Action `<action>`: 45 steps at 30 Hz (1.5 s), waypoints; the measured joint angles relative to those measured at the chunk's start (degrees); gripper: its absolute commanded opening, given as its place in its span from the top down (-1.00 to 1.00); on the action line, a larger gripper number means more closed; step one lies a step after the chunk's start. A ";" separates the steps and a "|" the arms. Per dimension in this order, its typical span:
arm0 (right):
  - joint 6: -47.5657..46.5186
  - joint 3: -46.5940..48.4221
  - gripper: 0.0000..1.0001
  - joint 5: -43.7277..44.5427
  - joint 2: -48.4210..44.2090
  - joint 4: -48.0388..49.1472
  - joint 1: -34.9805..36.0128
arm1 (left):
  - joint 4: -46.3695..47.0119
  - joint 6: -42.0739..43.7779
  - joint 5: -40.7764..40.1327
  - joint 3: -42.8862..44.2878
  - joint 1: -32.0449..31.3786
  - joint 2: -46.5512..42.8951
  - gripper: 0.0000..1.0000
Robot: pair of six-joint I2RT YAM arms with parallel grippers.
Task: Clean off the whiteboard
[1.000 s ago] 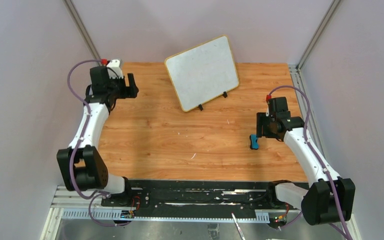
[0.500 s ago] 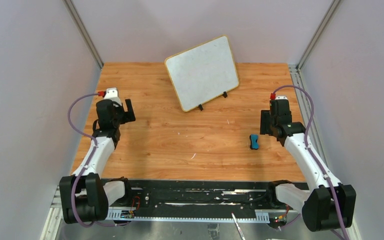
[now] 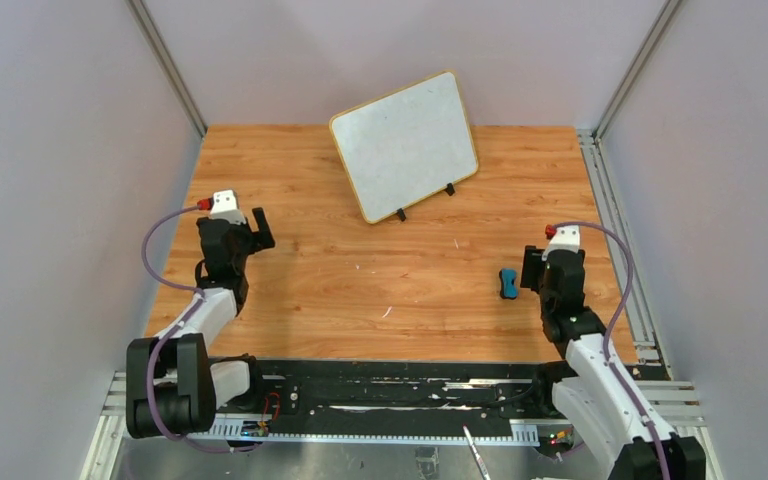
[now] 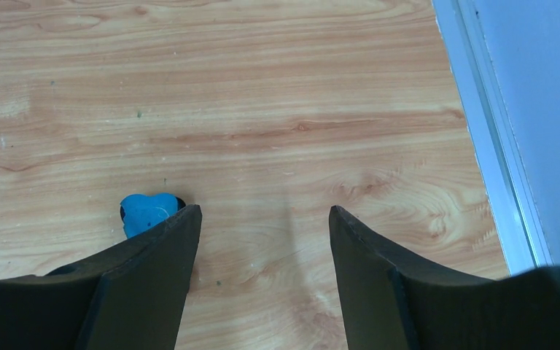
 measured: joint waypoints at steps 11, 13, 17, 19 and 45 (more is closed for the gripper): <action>-2.40 -10.19 -0.29 1.29 0.35 17.68 0.00 | 15.96 -1.46 -2.16 -7.72 -4.33 5.35 -0.99; -3.23 -11.30 -0.30 1.29 1.31 21.05 0.00 | 20.28 -0.44 -2.10 -11.13 -5.64 6.01 -0.97; -5.07 -12.33 -0.29 1.25 6.25 27.63 0.00 | 30.56 0.96 -1.57 -15.85 -7.02 10.14 -0.96; -5.97 -12.33 -0.29 0.96 9.51 30.67 0.00 | 31.17 1.36 -1.14 -15.74 -7.08 11.52 -0.96; -10.19 -9.16 -0.42 0.07 36.15 56.98 -0.83 | 34.21 2.80 2.93 -13.05 -7.08 12.20 -0.96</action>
